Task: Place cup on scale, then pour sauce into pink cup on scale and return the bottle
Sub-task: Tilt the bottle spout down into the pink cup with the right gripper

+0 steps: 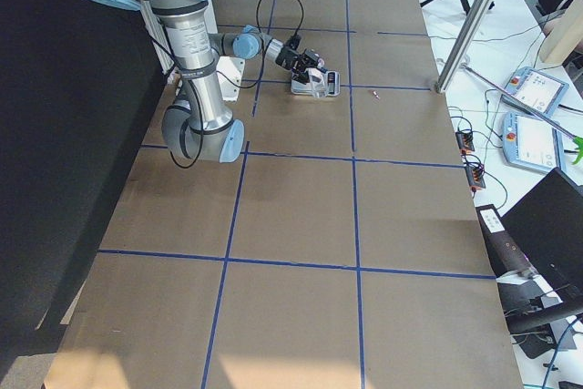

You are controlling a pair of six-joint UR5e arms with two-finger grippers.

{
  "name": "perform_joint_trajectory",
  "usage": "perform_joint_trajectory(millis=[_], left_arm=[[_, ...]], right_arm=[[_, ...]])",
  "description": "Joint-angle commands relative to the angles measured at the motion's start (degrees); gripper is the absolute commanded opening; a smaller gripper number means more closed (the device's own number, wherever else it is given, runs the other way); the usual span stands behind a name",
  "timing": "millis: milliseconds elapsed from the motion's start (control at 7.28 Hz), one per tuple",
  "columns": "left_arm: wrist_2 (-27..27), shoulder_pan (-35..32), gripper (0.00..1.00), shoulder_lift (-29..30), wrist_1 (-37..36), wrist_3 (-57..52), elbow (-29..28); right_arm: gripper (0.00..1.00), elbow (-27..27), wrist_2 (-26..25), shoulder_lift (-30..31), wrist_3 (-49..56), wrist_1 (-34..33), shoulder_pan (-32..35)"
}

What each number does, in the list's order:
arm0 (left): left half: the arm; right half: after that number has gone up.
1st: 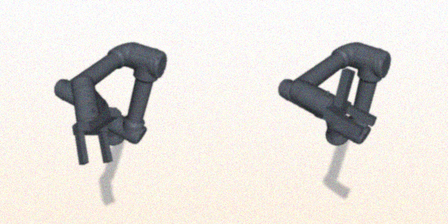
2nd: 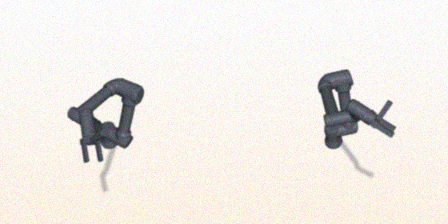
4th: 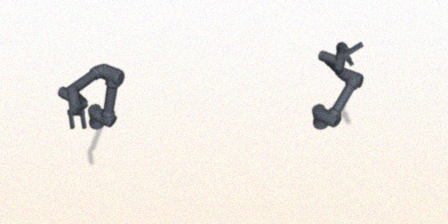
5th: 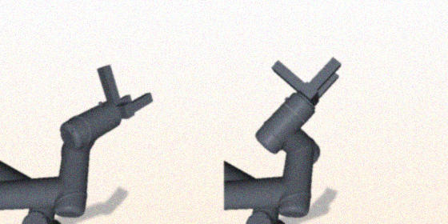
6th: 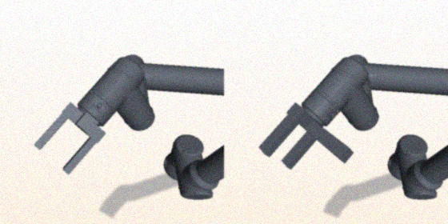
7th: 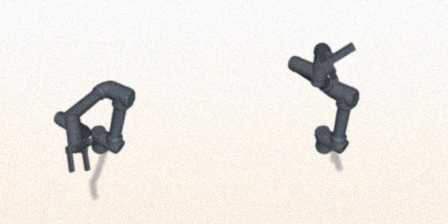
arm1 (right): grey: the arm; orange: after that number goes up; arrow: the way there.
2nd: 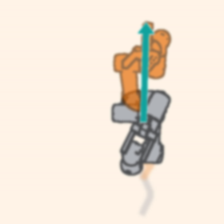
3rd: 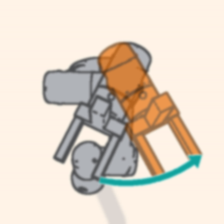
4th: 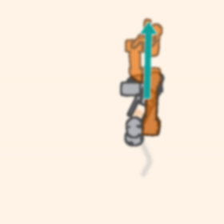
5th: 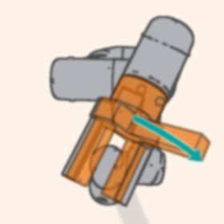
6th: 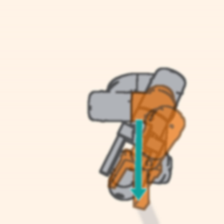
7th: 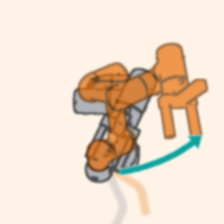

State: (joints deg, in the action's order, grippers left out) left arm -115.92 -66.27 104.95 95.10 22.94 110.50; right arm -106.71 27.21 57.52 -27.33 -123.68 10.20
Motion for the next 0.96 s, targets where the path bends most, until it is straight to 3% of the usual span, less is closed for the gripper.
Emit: perform_joint_trajectory(millis=[0, 412, 825], left_arm=[[-0.01, 0.0, 0.95, -0.01, 0.0, 0.0, 0.07], [-0.1, -0.09, 0.95, -0.01, 0.0, 0.18, 0.24], [-0.19, -0.09, 0.96, -0.01, -0.09, 0.26, 0.24]], right_arm=[[0.0, 1.32, -0.05, -1.54, 0.52, -2.71, 0.7], [0.0, 3.69, -0.05, -2.59, 3.5, -2.97, 1.58], [0.0, 3.7, -0.05, -4.35, 7.02, -10.25, 1.67]])
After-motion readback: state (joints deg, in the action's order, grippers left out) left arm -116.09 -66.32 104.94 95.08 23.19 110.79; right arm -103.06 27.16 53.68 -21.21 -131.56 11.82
